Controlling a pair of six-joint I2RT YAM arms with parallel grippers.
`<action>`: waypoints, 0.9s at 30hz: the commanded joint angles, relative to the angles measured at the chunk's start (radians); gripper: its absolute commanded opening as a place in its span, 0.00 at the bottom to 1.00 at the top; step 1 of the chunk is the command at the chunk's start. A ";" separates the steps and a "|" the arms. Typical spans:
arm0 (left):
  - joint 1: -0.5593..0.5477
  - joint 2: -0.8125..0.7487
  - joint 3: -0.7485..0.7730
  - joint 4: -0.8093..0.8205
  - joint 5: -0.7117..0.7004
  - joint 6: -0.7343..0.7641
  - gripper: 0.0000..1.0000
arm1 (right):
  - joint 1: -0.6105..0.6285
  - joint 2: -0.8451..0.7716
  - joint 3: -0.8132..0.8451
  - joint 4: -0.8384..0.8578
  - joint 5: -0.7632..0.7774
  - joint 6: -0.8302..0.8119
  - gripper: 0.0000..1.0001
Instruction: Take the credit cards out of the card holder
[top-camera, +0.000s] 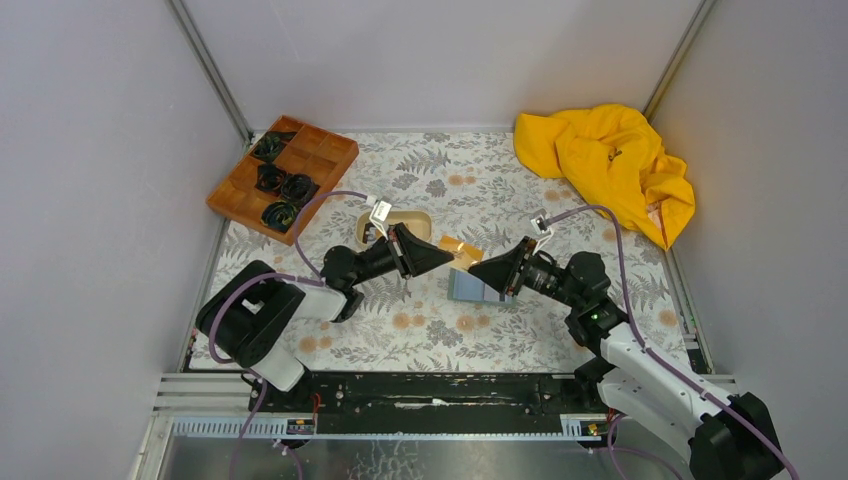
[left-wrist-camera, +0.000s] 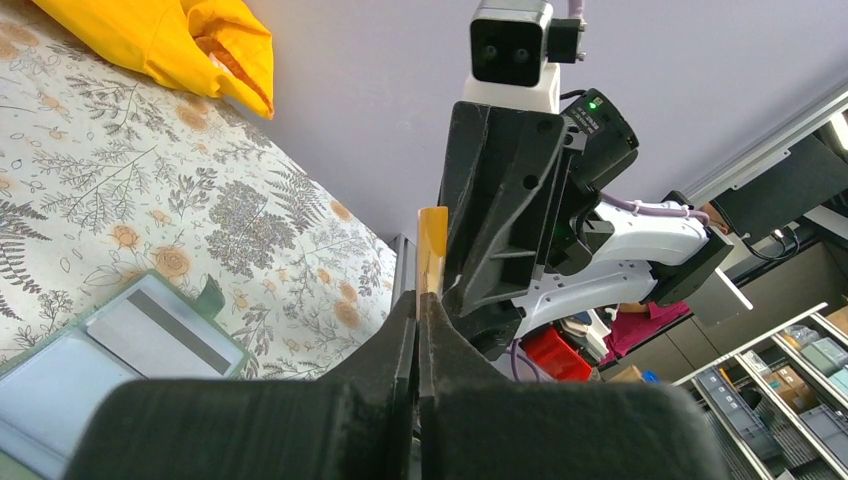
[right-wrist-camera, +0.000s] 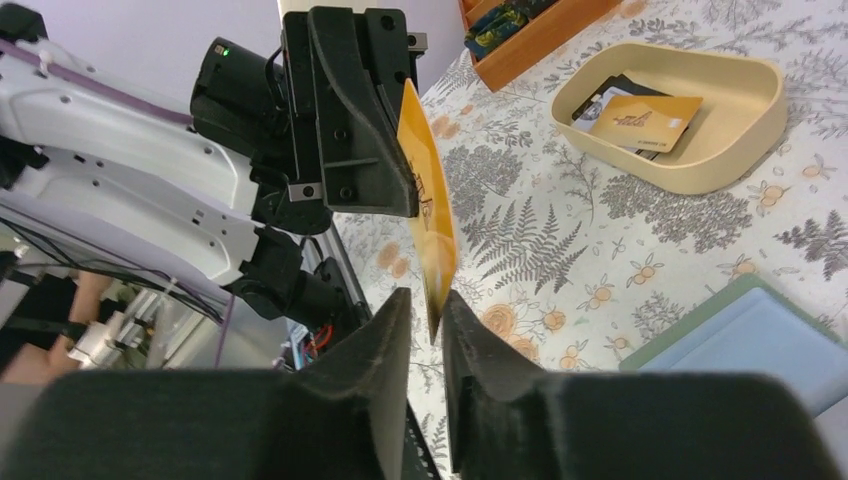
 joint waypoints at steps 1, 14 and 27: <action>-0.013 0.003 -0.002 0.075 -0.004 0.013 0.00 | 0.005 -0.012 0.039 0.053 -0.004 -0.011 0.11; 0.090 -0.104 -0.110 -0.034 -0.080 0.017 0.97 | -0.015 0.059 0.067 0.076 -0.026 0.002 0.00; 0.131 -0.649 -0.285 -0.747 -0.511 0.239 0.97 | -0.053 0.608 0.526 -0.241 -0.138 0.007 0.00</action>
